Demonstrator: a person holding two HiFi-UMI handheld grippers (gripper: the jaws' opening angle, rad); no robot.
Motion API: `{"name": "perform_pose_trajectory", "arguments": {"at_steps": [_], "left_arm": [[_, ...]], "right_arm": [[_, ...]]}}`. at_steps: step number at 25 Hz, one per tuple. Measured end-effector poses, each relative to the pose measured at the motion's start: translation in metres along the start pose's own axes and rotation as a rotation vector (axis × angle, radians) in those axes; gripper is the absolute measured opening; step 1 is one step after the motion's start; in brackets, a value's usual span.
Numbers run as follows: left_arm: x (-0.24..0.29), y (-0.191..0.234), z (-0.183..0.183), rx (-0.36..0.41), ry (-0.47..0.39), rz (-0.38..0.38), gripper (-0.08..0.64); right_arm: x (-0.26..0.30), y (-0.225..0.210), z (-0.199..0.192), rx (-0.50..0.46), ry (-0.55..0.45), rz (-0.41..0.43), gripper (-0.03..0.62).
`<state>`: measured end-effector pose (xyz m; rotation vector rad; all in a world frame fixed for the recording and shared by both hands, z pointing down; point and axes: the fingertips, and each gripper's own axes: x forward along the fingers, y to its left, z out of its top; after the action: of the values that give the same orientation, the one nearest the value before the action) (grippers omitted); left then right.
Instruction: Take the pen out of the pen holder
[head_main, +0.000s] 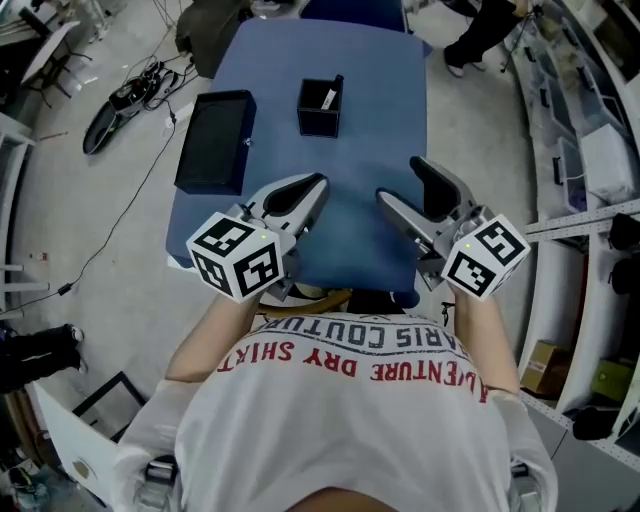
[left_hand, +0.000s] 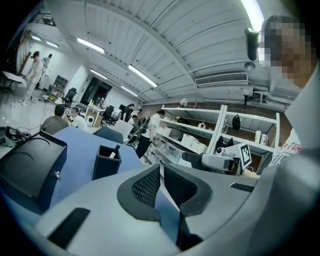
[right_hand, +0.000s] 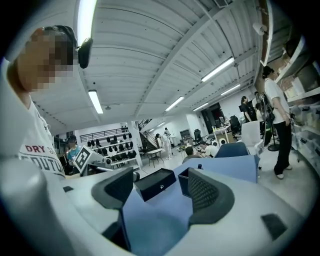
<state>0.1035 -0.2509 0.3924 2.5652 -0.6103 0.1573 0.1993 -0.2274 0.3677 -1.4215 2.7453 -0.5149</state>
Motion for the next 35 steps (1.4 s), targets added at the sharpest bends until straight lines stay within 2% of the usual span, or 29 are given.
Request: {"name": "perform_pose_trajectory", "arguments": {"at_steps": [8, 16, 23, 27, 35], "left_arm": [[0.015, 0.04, 0.021, -0.032, -0.042, 0.156, 0.046], [0.029, 0.078, 0.018, -0.1, -0.06, 0.272, 0.046], [0.029, 0.107, 0.007, -0.158, -0.055, 0.326, 0.046], [0.026, 0.119, 0.003, -0.166, -0.046, 0.346, 0.047], [0.017, 0.14, -0.013, -0.204, -0.032, 0.379, 0.046]], "right_arm": [[0.059, -0.045, 0.013, -0.036, 0.08, 0.115, 0.327], [0.122, -0.084, 0.006, -0.092, 0.156, 0.168, 0.327], [0.173, -0.114, -0.013, -0.129, 0.206, 0.153, 0.327], [0.199, -0.124, -0.024, -0.138, 0.226, 0.14, 0.327], [0.235, -0.149, -0.047, -0.138, 0.258, 0.079, 0.311]]}}
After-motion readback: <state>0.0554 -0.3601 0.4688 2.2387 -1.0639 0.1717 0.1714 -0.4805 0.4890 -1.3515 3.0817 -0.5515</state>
